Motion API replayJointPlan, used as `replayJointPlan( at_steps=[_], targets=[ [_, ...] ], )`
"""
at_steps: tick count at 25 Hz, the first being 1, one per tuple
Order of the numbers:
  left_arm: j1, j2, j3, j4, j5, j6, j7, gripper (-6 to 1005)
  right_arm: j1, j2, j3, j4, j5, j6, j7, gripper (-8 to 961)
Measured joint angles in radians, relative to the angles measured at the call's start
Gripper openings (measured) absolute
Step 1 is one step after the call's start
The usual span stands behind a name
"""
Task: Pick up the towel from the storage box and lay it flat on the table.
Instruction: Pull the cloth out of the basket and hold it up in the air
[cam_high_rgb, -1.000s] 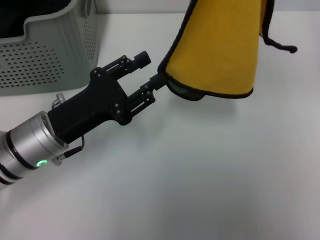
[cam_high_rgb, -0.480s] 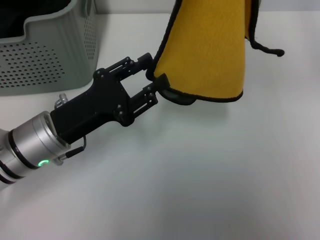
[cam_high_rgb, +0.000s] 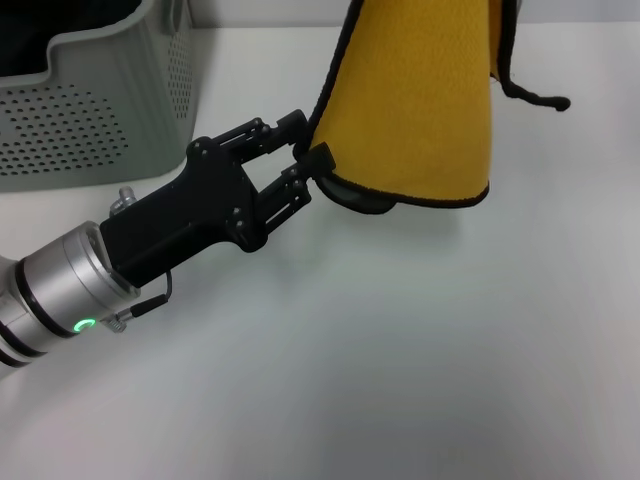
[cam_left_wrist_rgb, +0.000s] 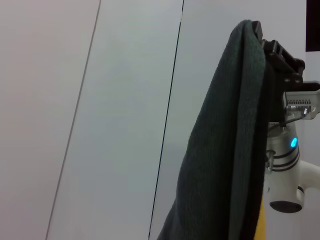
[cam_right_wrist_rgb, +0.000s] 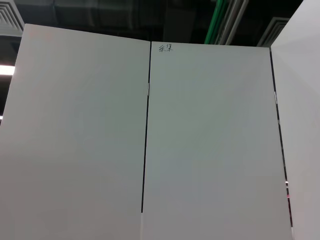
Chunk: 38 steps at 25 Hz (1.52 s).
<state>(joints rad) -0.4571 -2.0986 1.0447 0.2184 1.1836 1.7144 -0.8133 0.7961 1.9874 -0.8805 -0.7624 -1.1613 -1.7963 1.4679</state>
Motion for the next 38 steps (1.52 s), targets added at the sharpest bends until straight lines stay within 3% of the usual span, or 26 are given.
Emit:
replayJointPlan(
  at_steps=[6, 14, 19, 25, 34, 38],
  targets=[
    [0.000, 0.001, 0.001, -0.001, 0.003, 0.000, -0.001, 421, 0.000, 0.002, 0.000, 0.000, 0.000, -0.002, 0.000, 17],
    [0.003, 0.000, 0.014, 0.006, 0.004, 0.004, 0.010, 397, -0.002, 0.012, 0.000, 0.000, 0.000, -0.019, 0.008, 17],
    [0.002, 0.000, 0.015, 0.007, 0.004, 0.011, 0.009, 196, -0.006, 0.021, 0.000, 0.000, 0.000, -0.027, 0.009, 17],
    [0.008, 0.000, 0.017, 0.010, 0.004, 0.026, 0.009, 28, -0.015, 0.024, 0.000, 0.000, 0.005, -0.031, 0.012, 17],
    [0.044, 0.008, 0.005, 0.038, -0.034, 0.147, -0.004, 25, -0.088, 0.024, 0.000, 0.015, 0.012, -0.031, 0.041, 18],
    [0.066, 0.007, 0.005, 0.096, -0.057, 0.224, -0.033, 22, -0.125, 0.031, -0.016, 0.094, 0.011, -0.029, 0.072, 18]
  ],
)
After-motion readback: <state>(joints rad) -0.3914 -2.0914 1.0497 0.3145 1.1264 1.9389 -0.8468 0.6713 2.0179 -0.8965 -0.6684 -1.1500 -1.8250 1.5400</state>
